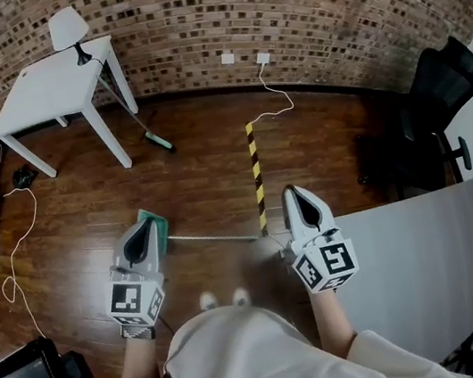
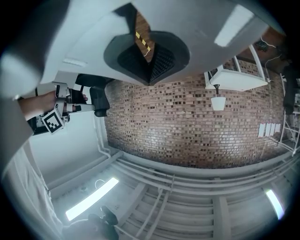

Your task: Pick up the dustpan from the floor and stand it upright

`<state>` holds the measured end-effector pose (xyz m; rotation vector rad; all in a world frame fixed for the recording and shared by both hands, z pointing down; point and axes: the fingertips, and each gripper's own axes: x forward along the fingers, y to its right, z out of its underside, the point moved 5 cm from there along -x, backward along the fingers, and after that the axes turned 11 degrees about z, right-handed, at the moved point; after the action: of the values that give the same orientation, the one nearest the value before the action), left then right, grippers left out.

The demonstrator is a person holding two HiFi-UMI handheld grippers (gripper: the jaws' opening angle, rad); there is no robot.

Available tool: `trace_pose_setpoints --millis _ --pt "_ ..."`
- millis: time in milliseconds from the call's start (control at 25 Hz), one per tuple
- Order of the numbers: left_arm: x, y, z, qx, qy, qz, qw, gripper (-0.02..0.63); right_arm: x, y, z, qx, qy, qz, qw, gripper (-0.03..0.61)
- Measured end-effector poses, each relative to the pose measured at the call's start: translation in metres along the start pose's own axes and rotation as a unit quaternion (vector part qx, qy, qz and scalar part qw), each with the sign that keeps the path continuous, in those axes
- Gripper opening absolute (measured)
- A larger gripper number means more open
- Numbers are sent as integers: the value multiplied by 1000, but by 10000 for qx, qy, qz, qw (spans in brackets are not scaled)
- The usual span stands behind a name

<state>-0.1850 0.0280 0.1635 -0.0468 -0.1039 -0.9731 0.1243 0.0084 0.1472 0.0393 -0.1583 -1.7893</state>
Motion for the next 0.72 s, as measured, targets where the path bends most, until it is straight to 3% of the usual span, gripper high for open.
trace_pose_setpoints --millis 400,720 --pt "11 -39 30 -130 -240 217 9994 0 20 -9 38 -314 -318 421 9981 15" --pt "62 -65 96 -276 -661 809 9941 0 30 5 109 -471 -640 1005 9918 35"
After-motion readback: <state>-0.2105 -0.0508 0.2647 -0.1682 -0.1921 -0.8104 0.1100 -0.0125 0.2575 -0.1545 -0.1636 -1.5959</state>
